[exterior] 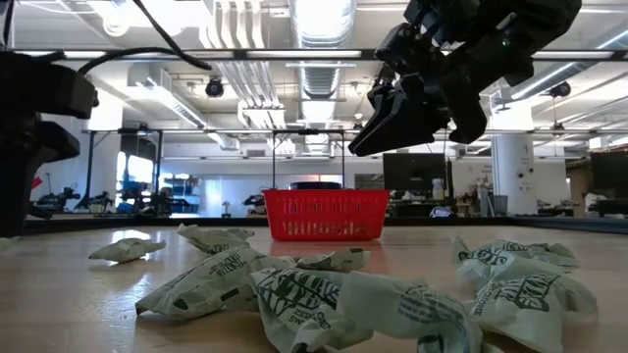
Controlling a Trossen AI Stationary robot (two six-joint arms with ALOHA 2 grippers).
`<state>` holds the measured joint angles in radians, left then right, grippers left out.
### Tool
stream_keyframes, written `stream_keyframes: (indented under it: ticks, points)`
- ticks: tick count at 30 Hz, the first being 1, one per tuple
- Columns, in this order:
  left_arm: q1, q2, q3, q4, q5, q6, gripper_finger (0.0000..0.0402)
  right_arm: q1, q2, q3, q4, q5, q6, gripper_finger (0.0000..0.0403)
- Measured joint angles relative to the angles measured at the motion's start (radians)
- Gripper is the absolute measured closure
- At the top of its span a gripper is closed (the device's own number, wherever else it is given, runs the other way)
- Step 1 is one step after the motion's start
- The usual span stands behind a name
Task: Pick and place items into bin
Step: Put the stevia packet into the red bin
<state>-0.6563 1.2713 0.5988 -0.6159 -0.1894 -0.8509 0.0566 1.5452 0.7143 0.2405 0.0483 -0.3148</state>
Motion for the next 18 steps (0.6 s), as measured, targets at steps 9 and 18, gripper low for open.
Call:
stream_keyframes:
  ticks: [9,18]
  points:
    - [0.0,0.0,-0.053,0.118,0.002,0.023,0.0275,0.0,0.0,0.0,0.0,0.0,-0.004,0.0317]
    - [0.0,0.0,-0.054,0.111,0.012,0.024,0.029,0.0,0.0,0.0,0.0,0.001,-0.004,0.0321]
